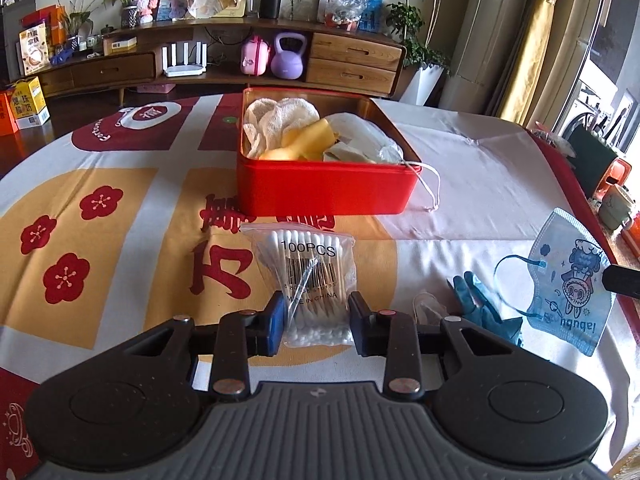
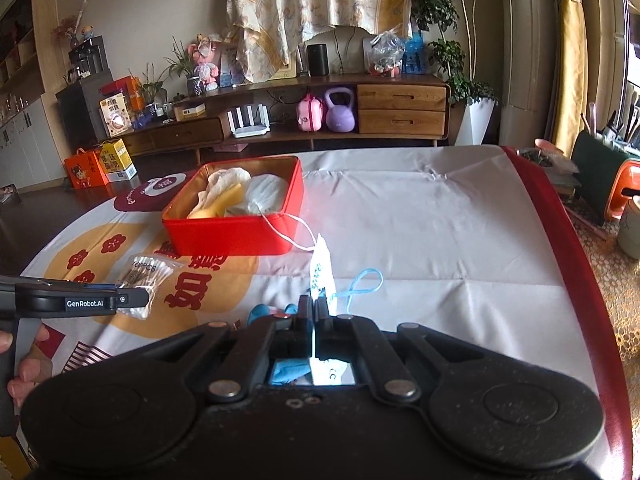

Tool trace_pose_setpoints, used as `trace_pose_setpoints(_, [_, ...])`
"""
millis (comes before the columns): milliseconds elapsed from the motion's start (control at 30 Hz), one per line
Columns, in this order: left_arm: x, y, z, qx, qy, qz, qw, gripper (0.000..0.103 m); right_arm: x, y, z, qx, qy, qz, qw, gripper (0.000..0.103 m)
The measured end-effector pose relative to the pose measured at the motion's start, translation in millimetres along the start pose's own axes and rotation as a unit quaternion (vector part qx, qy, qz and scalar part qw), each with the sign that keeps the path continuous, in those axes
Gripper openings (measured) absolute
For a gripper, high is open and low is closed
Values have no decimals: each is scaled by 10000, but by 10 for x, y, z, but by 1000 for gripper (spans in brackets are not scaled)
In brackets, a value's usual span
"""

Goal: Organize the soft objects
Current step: 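Carry the swab bag and mask pack into the red tin with both grippers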

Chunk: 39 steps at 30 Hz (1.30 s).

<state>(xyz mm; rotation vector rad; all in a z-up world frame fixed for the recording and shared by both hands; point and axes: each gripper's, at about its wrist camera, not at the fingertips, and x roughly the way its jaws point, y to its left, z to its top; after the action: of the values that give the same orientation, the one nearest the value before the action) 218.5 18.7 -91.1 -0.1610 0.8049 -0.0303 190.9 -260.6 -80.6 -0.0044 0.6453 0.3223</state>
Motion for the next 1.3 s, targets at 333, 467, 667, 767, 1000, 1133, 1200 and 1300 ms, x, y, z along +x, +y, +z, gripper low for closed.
trace_pose_setpoints(333, [-277, -32, 237, 76, -201, -97, 9997, 33, -166, 133, 239, -280, -305, 18, 9991, 0])
trace_pose_setpoints(467, [-348, -61, 369, 167, -326, -129, 9992, 33, -163, 208, 376, -424, -382, 74, 9983, 0])
trace_pose_setpoints(667, [-358, -75, 567, 254, -428, -230, 9985, 33, -101, 333, 609, -570, -494, 187, 9970, 0])
trace_pose_setpoints(767, [-337, -100, 652, 360, -466, -242, 9980, 33, -30, 396, 733, -621, -543, 238, 9963, 0])
trace_pose_setpoints(1000, [-244, -104, 889, 452, -593, -299, 9968, 33, 215, 546, 969, -832, -577, 304, 9944, 0])
trace_pose_setpoints(1133, [-123, -75, 1016, 453, -622, -287, 9966, 33, 384, 619, 1102, -909, -586, 325, 9936, 0])
trace_pose_setpoints(1200, [-47, -50, 1079, 462, -626, -263, 9966, 33, 488, 646, 1167, -937, -574, 343, 9934, 0])
trace_pose_setpoints(1300, [83, -29, 1146, 483, -626, -218, 9966, 33, 648, 683, 1228, -1027, -572, 286, 9927, 0])
